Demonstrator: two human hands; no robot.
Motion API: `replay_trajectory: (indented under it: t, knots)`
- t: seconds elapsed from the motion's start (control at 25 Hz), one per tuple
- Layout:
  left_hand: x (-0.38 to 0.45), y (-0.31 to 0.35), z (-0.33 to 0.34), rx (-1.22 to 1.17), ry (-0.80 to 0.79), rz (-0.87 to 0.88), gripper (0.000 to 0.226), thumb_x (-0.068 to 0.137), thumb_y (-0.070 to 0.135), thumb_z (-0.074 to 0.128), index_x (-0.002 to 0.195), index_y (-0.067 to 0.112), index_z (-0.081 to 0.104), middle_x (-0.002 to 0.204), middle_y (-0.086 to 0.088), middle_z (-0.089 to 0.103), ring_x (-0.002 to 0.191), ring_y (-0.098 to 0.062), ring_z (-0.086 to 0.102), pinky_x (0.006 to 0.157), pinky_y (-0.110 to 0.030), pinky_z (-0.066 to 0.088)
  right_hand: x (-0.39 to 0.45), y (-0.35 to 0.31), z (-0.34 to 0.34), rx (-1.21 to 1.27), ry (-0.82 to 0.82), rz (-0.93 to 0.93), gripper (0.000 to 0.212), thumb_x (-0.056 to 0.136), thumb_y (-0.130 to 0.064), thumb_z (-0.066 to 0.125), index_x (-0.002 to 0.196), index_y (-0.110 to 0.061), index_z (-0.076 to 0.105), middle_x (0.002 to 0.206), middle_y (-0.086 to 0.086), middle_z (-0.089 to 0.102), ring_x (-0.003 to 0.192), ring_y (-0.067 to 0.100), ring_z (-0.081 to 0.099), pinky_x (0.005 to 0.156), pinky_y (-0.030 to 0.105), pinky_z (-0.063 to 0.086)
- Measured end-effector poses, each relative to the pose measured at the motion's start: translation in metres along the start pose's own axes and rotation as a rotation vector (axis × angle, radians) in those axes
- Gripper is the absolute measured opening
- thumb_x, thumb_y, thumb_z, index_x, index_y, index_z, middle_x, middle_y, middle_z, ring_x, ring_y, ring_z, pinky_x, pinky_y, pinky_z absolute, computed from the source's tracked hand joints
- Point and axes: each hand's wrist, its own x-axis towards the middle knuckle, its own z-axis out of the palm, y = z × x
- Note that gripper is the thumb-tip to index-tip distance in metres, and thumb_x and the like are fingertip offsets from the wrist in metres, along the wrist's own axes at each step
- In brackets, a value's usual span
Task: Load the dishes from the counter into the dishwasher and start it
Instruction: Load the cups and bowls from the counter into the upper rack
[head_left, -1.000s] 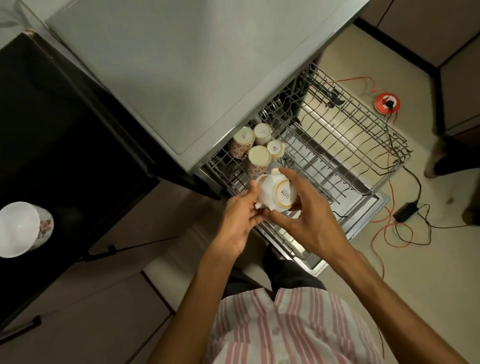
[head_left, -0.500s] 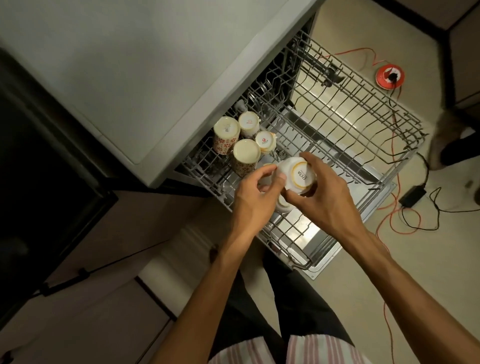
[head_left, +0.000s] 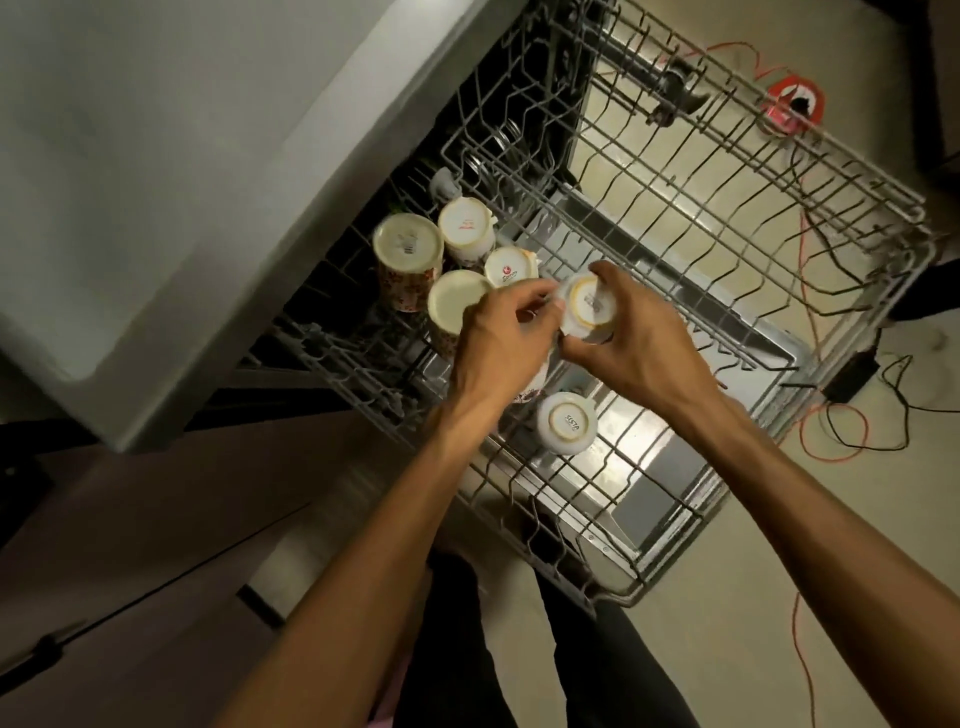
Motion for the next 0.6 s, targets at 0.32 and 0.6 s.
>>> replay_trajectory:
  t: [0.32,0.6]
  knots:
    - [0.047,-0.019,0.006,0.241,-0.014,0.003,0.024,0.094,0.029,0.061,0.108,0.015,0.074,0.102,-0.002,0.074,0.093,-0.014,0.068,0.081,-0.034,0.056,0.039,0.018,0.022,-0.034,-0.125,0.055,0.081,0.081,-0.034,0.076,0.145,-0.009,0.033,0.123,0.013,0.061,0.086,0.016,0.055,0.078,0.03,0.051]
    - [0.069,-0.025,0.009,0.384,0.018,0.008,0.032,0.086,0.042,0.066,0.105,0.017,0.072,0.107,-0.003,0.072,0.098,-0.017,0.067,0.081,-0.037,0.057,0.055,0.023,0.026,-0.076,-0.152,0.045,0.07,0.083,-0.034,0.075,0.137,-0.006,0.042,0.121,0.014,0.062,0.101,0.026,0.062,0.081,0.031,0.053]
